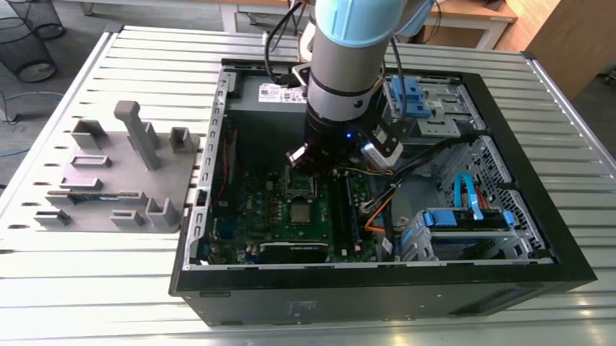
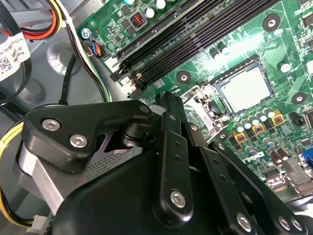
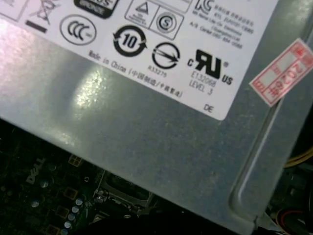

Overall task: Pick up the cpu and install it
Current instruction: 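Close the cpu cover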

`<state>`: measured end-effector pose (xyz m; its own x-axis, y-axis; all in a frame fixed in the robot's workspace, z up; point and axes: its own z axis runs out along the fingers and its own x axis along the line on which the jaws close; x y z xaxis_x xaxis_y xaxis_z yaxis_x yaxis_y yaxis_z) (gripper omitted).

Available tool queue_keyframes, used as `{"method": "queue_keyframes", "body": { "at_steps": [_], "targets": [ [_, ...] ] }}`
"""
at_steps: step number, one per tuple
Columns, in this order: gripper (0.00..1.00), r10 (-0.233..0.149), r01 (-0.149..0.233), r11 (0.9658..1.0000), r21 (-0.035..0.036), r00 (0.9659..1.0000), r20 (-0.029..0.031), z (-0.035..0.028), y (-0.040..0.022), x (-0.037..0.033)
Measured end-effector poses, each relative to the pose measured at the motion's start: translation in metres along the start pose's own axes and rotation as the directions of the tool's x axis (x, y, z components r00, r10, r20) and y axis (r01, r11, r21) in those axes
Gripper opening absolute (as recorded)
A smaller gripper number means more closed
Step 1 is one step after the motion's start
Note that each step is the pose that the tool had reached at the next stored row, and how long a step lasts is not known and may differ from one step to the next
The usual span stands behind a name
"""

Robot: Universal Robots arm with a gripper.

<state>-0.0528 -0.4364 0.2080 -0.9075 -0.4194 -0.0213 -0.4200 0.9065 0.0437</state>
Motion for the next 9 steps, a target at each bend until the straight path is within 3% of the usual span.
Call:
{"method": "queue_keyframes", "body": {
  "at_steps": [9],
  "targets": [
    [0.11, 0.000, 0.000, 1.0000, -0.0007, 1.0000, 0.0004, 0.0030, 0.0012, -0.0006]
  ]
}}
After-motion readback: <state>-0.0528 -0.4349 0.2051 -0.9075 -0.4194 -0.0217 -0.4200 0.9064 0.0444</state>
